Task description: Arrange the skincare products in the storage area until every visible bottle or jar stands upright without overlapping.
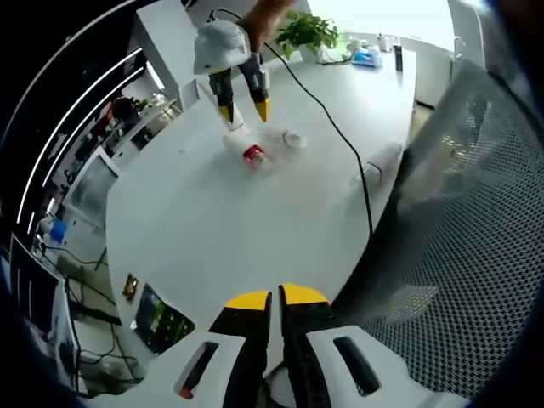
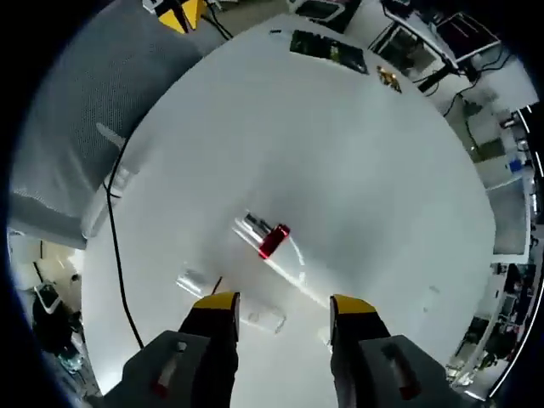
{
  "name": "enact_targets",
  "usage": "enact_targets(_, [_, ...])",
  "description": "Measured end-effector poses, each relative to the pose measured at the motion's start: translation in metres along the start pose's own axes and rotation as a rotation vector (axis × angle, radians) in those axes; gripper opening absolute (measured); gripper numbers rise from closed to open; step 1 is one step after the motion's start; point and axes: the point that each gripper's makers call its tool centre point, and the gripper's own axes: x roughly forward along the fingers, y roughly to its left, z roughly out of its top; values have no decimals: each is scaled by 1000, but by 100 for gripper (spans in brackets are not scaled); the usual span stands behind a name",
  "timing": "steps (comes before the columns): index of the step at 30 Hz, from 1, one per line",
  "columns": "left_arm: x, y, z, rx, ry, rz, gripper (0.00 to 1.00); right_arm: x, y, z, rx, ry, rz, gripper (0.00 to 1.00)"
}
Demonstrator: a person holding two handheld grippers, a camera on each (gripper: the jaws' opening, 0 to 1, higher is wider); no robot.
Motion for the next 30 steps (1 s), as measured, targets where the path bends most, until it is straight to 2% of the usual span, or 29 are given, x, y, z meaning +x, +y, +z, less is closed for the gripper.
enact_targets(1, [0,1,0,-3,2,3,3,5,-2,1,-49,24,10,38])
enact_targets(4, [-1,3,0,-13,-3,13,3,18,-4,6,-124,66,23,42])
enact_targets(8, [-1,5,0,-16,-2,22,3,32,-8,1,-198,125,40,46])
enact_targets(12, [-1,5,0,-20,-2,26,3,47,-6,-9,-315,200,80,47])
enact_targets(22, [0,2,-2,-14,15,9,2,66,-2,-16,-364,226,110,43])
enact_targets(26, [1,0,-3,-14,24,-1,2,68,-4,-14,-360,206,99,43])
enact_targets(30, [2,-1,-4,-15,31,-5,2,70,-6,-15,-401,224,109,40])
